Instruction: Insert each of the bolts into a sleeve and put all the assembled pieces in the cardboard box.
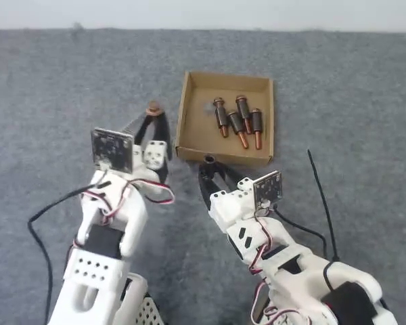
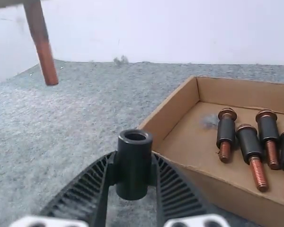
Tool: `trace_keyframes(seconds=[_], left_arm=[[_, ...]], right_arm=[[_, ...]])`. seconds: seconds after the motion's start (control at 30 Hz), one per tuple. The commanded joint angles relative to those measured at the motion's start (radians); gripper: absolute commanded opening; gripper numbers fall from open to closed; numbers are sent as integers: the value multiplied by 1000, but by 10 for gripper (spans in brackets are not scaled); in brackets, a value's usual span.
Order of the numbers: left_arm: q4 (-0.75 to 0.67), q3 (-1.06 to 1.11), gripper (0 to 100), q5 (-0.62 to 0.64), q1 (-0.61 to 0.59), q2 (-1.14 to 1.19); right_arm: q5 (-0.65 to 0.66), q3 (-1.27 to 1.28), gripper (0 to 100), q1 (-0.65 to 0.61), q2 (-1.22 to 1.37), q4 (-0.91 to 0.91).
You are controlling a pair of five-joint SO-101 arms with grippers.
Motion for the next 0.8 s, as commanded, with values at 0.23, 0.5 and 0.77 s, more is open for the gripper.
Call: trace_keyframes(seconds=[0.23, 0.5, 0.77], left_arm=[[-28, -25, 12, -5, 258, -14], [-17, -25, 11, 155, 281, 20], [17, -21, 11, 152, 239, 26]], right_arm=[[29, 21, 7, -33, 143, -197], [127, 25, 7, -33, 308, -414], [215, 23, 7, -62, 475, -645]])
